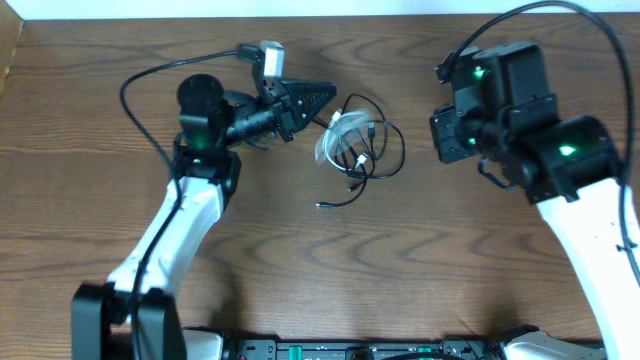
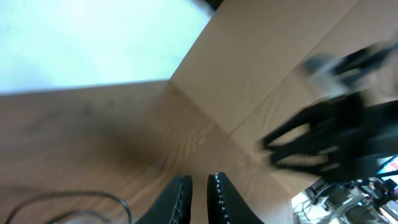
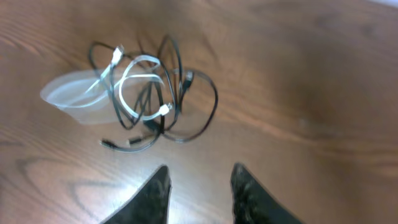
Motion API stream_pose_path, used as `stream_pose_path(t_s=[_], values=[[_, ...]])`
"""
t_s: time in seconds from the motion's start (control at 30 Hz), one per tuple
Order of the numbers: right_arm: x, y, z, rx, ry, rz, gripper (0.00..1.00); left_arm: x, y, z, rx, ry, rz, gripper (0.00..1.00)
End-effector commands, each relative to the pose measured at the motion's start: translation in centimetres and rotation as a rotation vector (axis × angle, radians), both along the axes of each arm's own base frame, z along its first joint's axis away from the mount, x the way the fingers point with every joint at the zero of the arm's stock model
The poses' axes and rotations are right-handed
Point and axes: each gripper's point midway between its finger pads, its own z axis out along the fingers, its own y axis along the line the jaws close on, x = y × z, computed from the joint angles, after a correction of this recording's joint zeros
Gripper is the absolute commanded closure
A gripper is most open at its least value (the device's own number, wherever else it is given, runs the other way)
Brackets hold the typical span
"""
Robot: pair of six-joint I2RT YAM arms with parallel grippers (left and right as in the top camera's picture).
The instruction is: Untangle cables
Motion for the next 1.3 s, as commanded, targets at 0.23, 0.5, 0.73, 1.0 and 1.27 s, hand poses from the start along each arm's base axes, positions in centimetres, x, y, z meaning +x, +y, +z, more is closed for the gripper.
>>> stream_pose_path(t_s=[0.23, 0.5, 0.73, 1.0, 1.27], values=[[-0.5, 5.2, -6.8, 0.131, 0.074, 0.172, 0.44, -4.7, 1.1, 7.3, -0.035, -0.176, -0.014, 0.85], [0.7, 6.1, -11.0, 0.116, 0.123, 0.168, 0.41, -5.1, 1.1, 7.1, -0.033, -0.148, -0.022, 0.84], [1.1, 9.6, -14.5, 0.18, 0.198, 0.265, 0.39, -5.1, 1.0, 6.4, -0.022, -0.112, -0.029, 0.83], [-0.7, 13.2, -18.3, 0.143, 0.265, 0.377, 0.35, -5.0, 1.1, 5.6, 0.006, -0.115, -0.032, 0.83], [-1.0, 14.5, -20.2, 0.131, 0.285, 0.403, 0.29, -4.3, 2.3, 5.0, 0.012, -0.08, 0.005, 0.83]])
